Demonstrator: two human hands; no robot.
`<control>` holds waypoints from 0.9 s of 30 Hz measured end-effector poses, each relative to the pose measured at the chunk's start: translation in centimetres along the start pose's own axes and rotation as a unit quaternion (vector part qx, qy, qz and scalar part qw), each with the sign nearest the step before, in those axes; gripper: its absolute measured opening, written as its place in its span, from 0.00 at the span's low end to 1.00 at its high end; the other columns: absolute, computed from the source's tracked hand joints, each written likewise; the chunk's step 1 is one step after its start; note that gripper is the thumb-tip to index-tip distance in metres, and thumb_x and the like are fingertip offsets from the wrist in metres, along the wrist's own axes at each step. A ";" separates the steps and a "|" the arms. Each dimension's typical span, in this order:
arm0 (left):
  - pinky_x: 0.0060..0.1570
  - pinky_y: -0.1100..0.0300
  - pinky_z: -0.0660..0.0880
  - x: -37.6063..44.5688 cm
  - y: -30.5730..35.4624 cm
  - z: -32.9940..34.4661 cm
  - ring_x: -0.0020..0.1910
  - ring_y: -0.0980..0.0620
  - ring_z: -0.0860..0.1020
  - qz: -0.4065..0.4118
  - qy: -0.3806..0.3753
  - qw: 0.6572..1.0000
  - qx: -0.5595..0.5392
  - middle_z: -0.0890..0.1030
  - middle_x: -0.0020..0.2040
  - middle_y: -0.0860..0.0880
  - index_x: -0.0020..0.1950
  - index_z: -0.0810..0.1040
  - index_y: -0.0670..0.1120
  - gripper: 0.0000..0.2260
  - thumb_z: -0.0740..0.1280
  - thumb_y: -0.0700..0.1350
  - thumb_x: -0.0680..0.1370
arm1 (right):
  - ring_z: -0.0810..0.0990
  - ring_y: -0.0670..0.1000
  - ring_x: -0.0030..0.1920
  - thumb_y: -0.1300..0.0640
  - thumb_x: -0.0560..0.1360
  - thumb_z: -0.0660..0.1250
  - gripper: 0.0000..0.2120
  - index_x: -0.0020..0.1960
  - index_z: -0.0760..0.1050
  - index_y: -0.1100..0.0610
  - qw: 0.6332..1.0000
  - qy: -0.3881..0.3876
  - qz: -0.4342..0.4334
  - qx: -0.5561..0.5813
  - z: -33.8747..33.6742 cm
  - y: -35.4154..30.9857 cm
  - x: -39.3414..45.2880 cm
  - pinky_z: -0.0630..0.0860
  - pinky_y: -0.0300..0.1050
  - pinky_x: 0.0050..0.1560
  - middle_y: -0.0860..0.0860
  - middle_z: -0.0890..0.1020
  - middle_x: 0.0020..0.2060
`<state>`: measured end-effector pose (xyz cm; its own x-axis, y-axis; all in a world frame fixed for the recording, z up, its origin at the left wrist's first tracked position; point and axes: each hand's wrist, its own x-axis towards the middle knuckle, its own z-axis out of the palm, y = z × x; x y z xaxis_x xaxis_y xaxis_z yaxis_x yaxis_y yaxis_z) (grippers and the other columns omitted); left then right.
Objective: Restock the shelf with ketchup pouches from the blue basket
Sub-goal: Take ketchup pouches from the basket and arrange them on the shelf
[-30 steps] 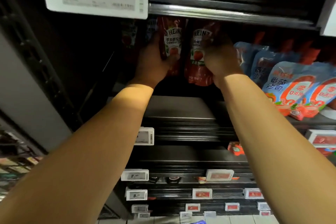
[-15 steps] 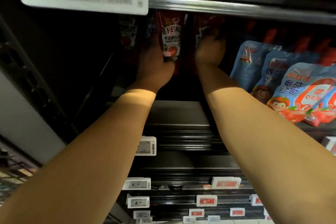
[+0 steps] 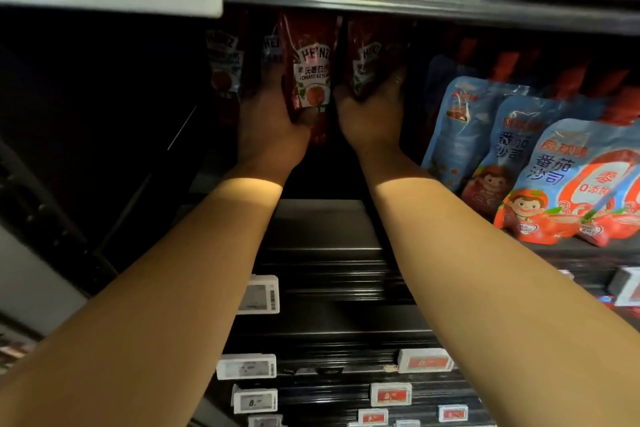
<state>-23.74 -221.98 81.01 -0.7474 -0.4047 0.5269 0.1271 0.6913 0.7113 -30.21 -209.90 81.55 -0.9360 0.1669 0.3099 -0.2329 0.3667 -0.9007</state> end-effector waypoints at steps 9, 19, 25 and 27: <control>0.67 0.52 0.73 0.0 0.7 1.2 0.67 0.44 0.77 0.009 -0.031 0.998 0.050 0.79 0.67 0.45 0.73 0.69 0.49 0.23 0.68 0.43 0.79 | 0.69 0.64 0.71 0.49 0.80 0.61 0.37 0.81 0.47 0.59 0.990 0.085 -0.010 -0.114 0.2 0.2 -0.3 0.69 0.57 0.69 0.65 0.67 0.72; 0.66 0.53 0.71 -0.2 1.0 1.0 0.67 0.43 0.76 -0.011 -0.016 0.997 0.068 0.78 0.67 0.45 0.73 0.69 0.49 0.21 0.68 0.44 0.80 | 0.68 0.62 0.73 0.54 0.72 0.73 0.49 0.82 0.44 0.56 0.996 0.038 -0.001 -0.080 -0.4 0.2 0.0 0.70 0.55 0.70 0.60 0.67 0.74; 0.69 0.47 0.72 -0.2 1.0 0.9 0.69 0.42 0.73 -0.015 -0.012 0.996 0.082 0.75 0.70 0.44 0.73 0.69 0.49 0.24 0.70 0.45 0.78 | 0.70 0.62 0.71 0.57 0.74 0.72 0.49 0.82 0.42 0.54 0.995 0.031 0.027 -0.094 -0.9 0.1 -0.2 0.71 0.58 0.69 0.61 0.69 0.72; 0.69 0.48 0.71 -0.2 1.0 1.0 0.69 0.42 0.74 -0.013 -0.019 0.997 0.069 0.76 0.69 0.44 0.74 0.68 0.49 0.27 0.72 0.45 0.76 | 0.71 0.62 0.71 0.56 0.74 0.72 0.49 0.82 0.41 0.55 0.996 0.030 0.026 -0.084 -0.9 0.0 -0.4 0.72 0.58 0.69 0.62 0.70 0.72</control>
<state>-24.11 -220.65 81.17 -0.7734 -0.4034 0.4889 0.0171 0.7577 0.6523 -29.56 -209.17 81.71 -0.9268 0.2424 0.2868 -0.1325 0.5035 -0.8538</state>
